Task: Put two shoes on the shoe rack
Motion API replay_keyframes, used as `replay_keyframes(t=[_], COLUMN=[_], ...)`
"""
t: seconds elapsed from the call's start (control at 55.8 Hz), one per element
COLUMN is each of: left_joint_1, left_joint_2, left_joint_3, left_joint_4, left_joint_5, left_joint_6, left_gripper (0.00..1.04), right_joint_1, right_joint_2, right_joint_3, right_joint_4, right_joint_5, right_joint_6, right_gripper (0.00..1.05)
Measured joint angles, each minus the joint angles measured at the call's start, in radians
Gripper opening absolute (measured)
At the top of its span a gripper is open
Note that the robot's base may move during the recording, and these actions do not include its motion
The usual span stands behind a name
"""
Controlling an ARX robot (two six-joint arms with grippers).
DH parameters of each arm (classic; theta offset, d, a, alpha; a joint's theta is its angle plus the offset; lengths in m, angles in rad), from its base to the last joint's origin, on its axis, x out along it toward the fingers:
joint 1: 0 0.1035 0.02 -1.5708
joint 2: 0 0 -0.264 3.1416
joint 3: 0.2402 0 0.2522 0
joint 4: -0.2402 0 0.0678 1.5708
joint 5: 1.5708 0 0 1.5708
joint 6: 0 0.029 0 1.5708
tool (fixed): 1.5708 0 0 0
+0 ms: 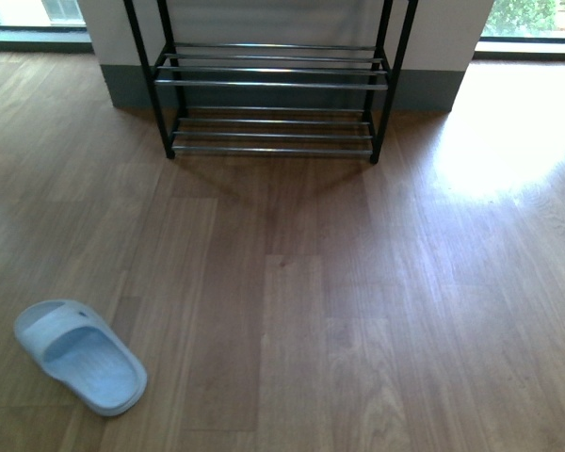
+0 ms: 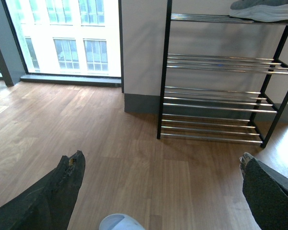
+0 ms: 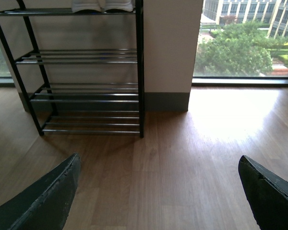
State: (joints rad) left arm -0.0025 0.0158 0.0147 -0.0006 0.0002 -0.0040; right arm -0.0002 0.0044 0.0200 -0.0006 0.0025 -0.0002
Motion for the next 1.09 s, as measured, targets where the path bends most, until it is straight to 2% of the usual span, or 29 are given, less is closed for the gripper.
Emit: replay_keyframes(t=[1.094], left_joint_1=[0.0], left_joint_2=[0.0], left_joint_3=[0.0], left_joint_4=[0.0], left_joint_5=[0.0], left_joint_6=[0.0], left_gripper=[0.95], right_joint_1=[0.0], right_joint_2=[-0.001], right_joint_3=[0.0], right_joint_4=[0.0], right_joint_5=[-0.005], right_joint_6=[0.0], right_gripper=[0.96])
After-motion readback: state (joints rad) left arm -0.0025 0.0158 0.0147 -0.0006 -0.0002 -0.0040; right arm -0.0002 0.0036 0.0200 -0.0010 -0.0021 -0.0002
